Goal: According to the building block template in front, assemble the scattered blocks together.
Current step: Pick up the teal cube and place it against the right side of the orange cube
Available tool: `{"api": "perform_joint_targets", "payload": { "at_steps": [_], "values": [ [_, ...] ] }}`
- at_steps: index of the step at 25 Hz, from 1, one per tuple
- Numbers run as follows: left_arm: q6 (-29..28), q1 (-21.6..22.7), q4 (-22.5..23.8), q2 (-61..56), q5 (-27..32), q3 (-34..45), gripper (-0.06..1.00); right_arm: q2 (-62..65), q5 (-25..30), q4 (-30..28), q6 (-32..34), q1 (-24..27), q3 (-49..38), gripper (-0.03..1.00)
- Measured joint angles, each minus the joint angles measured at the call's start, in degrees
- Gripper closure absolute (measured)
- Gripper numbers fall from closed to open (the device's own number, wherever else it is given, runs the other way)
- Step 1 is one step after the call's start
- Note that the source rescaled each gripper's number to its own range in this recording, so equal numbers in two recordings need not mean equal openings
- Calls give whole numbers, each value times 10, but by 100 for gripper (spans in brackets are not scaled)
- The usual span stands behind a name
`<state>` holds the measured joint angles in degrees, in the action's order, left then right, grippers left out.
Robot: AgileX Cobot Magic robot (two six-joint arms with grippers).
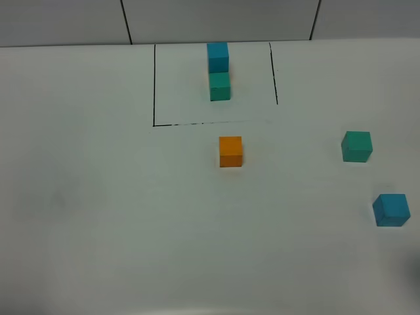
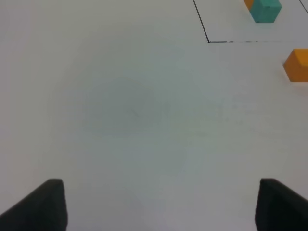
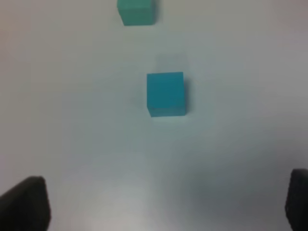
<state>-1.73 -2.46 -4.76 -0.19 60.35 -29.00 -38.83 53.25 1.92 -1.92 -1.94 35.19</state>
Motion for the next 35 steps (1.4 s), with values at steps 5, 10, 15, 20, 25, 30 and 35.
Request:
{"api": "perform_joint_targets", "payload": {
  "at_steps": [5,10,15,20,25,30,35],
  "values": [
    [0,0,0,0,0,0,-4,-152,-33,-1,0,0,49,-3],
    [0,0,0,0,0,0,-4,-282,-90,-1,-2,0,98,-3],
    [0,0,0,0,0,0,-4,-418,-135,11,-17,0,151,-3],
    [0,0,0,0,0,0,-4,-540,-166,64,-56,0,217,-2],
    [0,0,0,0,0,0,-4,-635,-170,67,-73,-17,281,0],
    [0,0,0,0,0,0,-4,-699,-169,58,-72,-34,331,1],
    [0,0,0,0,0,0,-4,-744,-172,49,-53,-34,350,6]
  ]
}}
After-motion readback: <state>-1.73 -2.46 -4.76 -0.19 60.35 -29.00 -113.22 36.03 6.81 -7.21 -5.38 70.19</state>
